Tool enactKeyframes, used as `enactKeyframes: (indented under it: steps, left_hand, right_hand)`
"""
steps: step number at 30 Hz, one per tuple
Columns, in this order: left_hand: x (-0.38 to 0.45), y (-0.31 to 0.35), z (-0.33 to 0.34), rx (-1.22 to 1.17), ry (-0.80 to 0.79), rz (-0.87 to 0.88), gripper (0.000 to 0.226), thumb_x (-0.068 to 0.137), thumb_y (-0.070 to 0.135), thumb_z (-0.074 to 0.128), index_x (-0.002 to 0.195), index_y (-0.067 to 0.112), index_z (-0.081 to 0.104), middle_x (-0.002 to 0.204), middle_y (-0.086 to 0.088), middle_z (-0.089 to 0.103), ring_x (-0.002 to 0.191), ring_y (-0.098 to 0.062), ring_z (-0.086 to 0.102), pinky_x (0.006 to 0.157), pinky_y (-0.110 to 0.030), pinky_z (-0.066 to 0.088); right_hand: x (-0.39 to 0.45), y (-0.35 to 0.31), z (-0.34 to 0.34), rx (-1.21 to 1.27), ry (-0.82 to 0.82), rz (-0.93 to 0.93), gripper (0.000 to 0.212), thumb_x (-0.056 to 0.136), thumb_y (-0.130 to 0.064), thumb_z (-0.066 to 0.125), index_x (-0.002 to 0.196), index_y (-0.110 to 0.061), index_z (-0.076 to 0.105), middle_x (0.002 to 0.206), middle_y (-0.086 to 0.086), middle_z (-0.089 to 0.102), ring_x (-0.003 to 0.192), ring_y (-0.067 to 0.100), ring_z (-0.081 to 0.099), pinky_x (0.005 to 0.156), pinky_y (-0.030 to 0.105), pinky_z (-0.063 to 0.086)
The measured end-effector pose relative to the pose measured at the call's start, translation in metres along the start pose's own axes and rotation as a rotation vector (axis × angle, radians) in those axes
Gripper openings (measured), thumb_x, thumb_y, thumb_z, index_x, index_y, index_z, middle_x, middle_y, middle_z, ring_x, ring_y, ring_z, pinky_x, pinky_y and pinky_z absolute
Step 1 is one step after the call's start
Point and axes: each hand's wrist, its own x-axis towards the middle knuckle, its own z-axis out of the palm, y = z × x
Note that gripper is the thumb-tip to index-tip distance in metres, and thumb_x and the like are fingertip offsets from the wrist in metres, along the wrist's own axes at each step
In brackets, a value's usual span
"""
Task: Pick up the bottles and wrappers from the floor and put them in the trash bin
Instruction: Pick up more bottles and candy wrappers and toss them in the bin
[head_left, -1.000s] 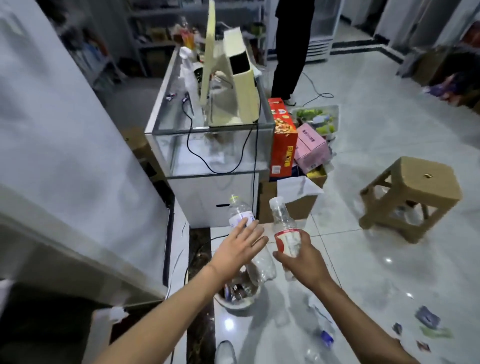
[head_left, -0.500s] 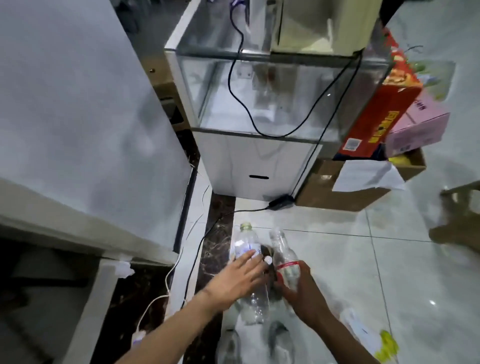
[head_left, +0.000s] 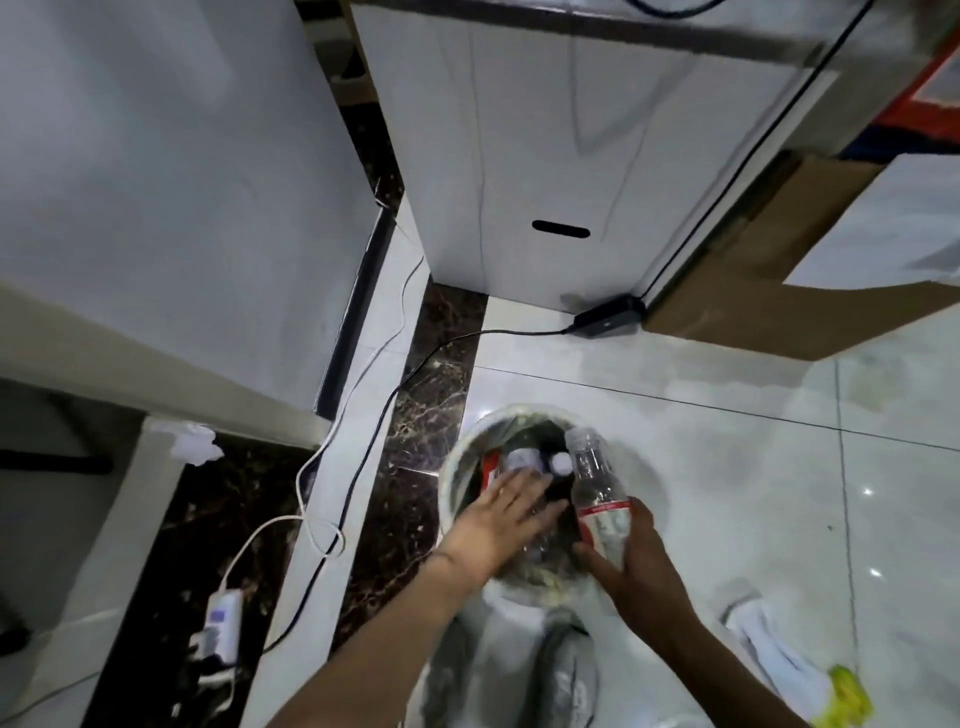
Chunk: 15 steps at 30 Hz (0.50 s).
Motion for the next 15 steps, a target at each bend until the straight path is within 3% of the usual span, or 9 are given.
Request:
enactKeyframes:
  steps: [3, 5, 7, 9, 10, 13, 15]
  left_hand:
    - [-0.004, -0.003, -0.012, -0.284, 0.083, -0.178, 0.077, 0.088, 0.007, 0.052, 0.154, 0.024, 0.017, 0.161, -0.005, 0.015, 0.149, -0.025, 0.012, 0.122, -0.04, 0.013]
    - [-0.007, -0.006, -0.029, -0.47, 0.193, -0.386, 0.062, 0.089, 0.014, 0.052, 0.147, 0.028, 0.036, 0.148, 0.003, 0.041, 0.136, -0.018, 0.038, 0.111, -0.032, 0.035]
    - [-0.009, -0.014, -0.052, -0.639, 0.246, -0.579, 0.043, 0.094, 0.022, 0.049, 0.137, 0.03, 0.049, 0.132, 0.006, 0.057, 0.119, -0.015, 0.054, 0.099, -0.029, 0.046]
    - [-0.012, -0.025, -0.073, -0.796, 0.225, -0.688, 0.033, 0.097, 0.026, 0.046, 0.127, 0.033, 0.056, 0.116, 0.006, 0.067, 0.101, -0.016, 0.064, 0.086, -0.03, 0.053]
    - [-0.015, -0.03, -0.083, -0.857, 0.195, -0.71, 0.03, 0.098, 0.027, 0.045, 0.124, 0.035, 0.057, 0.109, 0.006, 0.069, 0.093, -0.015, 0.065, 0.078, -0.029, 0.054]
    - [-0.03, -0.044, -0.109, -0.902, 0.178, -0.695, 0.025, 0.1, 0.03, 0.044, 0.119, 0.038, 0.057, 0.097, 0.009, 0.07, 0.077, -0.011, 0.062, 0.061, -0.024, 0.046]
    - [-0.044, -0.052, -0.133, -0.934, 0.191, -0.653, 0.022, 0.1, 0.033, 0.044, 0.116, 0.039, 0.059, 0.097, 0.011, 0.07, 0.079, -0.008, 0.063, 0.063, -0.026, 0.049]
  right_hand:
    - [0.01, -0.009, 0.001, -0.028, -0.023, 0.001, 0.074, 0.08, -0.035, 0.077, 0.138, -0.014, 0.037, 0.122, 0.004, 0.056, 0.108, 0.023, 0.059, 0.092, 0.039, 0.05]
    - [0.014, -0.023, 0.002, -0.001, -0.029, 0.005, 0.068, 0.08, -0.037, 0.076, 0.133, -0.022, 0.036, 0.121, 0.002, 0.057, 0.106, 0.021, 0.059, 0.09, 0.035, 0.05]
    - [0.02, -0.039, 0.004, 0.039, -0.053, 0.012, 0.07, 0.081, -0.04, 0.074, 0.136, -0.022, 0.034, 0.127, 0.002, 0.054, 0.114, 0.022, 0.056, 0.095, 0.036, 0.047]
    - [0.026, -0.049, 0.007, -0.032, -0.082, 0.041, 0.08, 0.084, -0.043, 0.07, 0.145, -0.012, 0.03, 0.14, 0.007, 0.048, 0.128, 0.026, 0.048, 0.103, 0.044, 0.043]
    - [0.028, -0.054, 0.008, -0.094, -0.092, 0.048, 0.074, 0.086, -0.041, 0.068, 0.144, -0.009, 0.035, 0.139, 0.01, 0.049, 0.128, 0.027, 0.049, 0.102, 0.043, 0.044]
    - [0.027, -0.079, -0.008, -0.182, -0.139, 0.011, 0.033, 0.091, -0.032, 0.061, 0.119, -0.015, 0.06, 0.106, 0.003, 0.067, 0.095, 0.017, 0.061, 0.079, 0.025, 0.05]
    - [0.023, -0.105, -0.035, -0.181, -0.212, -0.035, 0.019, 0.092, -0.031, 0.059, 0.109, -0.024, 0.066, 0.097, -0.001, 0.071, 0.084, 0.014, 0.064, 0.078, 0.026, 0.052]
